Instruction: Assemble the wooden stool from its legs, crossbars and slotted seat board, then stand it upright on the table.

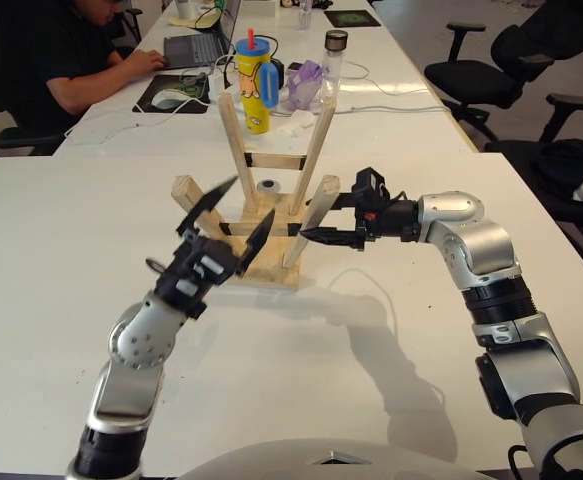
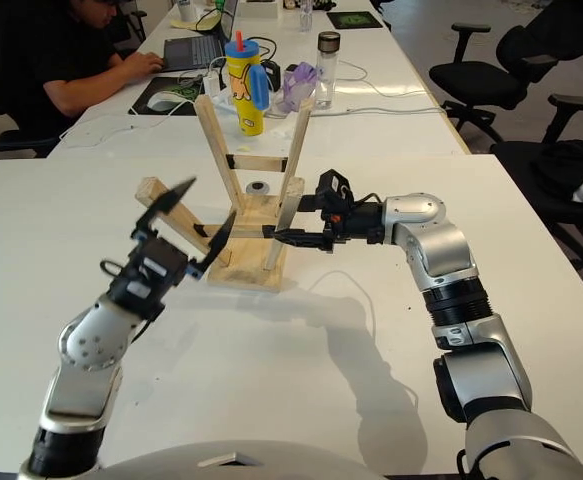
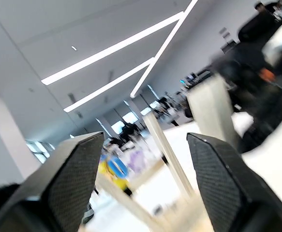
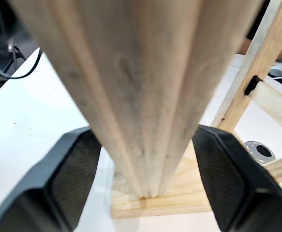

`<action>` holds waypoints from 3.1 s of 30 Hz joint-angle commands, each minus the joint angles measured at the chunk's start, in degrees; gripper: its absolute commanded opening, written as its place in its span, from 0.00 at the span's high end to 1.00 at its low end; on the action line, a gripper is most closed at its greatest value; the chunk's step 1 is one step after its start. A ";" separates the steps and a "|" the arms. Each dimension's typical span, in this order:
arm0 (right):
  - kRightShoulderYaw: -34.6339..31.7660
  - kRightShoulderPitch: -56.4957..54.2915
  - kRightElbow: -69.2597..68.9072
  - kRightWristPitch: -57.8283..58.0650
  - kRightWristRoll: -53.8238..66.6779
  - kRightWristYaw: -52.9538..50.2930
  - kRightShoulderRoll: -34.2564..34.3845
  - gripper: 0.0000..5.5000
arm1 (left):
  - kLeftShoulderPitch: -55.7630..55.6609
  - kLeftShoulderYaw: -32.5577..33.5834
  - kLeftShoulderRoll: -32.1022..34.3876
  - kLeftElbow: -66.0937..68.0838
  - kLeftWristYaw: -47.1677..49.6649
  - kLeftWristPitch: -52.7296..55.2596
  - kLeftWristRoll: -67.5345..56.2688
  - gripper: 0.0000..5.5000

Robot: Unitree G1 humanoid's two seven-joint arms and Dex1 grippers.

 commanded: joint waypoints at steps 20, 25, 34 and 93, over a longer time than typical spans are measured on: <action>-18.46 11.80 -15.01 9.30 12.43 -22.00 4.15 0.69 | -3.00 -5.39 -3.02 22.23 0.85 22.64 -4.18 0.71; -25.28 -2.45 -21.36 14.59 29.28 -33.67 11.09 0.69 | -3.37 -7.55 -2.36 24.25 -1.31 25.15 -3.29 0.71; -21.99 -10.42 -23.76 16.40 36.28 -44.59 16.95 0.69 | -5.38 -10.50 -1.57 28.38 -2.12 30.33 -2.02 0.71; -0.79 14.59 -19.83 16.80 10.66 -32.53 6.74 0.69 | -9.03 -13.07 -3.80 33.91 -2.56 33.30 -3.95 0.71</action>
